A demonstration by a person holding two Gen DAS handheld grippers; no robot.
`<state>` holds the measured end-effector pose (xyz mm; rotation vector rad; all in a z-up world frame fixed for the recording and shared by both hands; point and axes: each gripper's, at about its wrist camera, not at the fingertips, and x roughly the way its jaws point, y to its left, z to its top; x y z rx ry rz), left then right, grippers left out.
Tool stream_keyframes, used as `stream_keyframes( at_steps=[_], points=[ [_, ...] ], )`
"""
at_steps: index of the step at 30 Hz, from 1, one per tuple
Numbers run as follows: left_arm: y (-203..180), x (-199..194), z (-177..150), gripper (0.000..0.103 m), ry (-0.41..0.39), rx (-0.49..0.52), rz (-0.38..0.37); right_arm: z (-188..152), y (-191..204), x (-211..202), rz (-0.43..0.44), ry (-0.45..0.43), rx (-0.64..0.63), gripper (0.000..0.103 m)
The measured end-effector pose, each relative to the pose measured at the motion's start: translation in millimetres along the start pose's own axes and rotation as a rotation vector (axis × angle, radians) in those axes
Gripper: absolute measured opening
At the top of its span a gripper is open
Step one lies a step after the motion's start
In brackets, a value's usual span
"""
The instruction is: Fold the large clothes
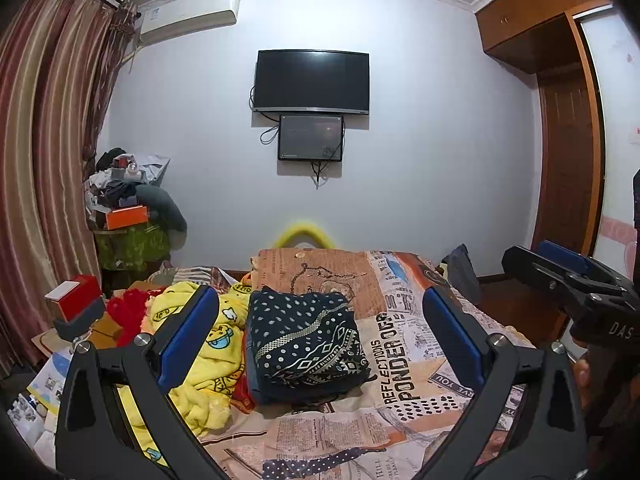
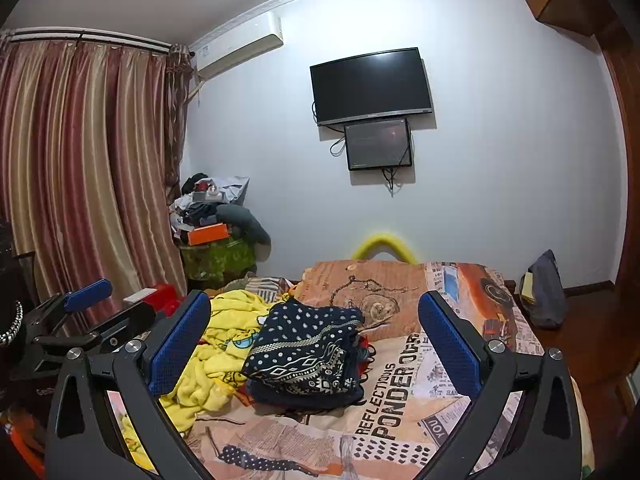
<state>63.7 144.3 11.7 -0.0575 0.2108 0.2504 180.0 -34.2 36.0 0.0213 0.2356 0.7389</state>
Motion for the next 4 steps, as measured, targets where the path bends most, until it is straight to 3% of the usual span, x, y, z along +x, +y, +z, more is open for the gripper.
stream_keyframes(
  at_steps=[4],
  points=[
    [1.2,0.1,1.3,0.102,0.005,-0.005,-0.009,-0.2,-1.2,1.4,-0.001,0.007,0.009,0.103]
  ],
)
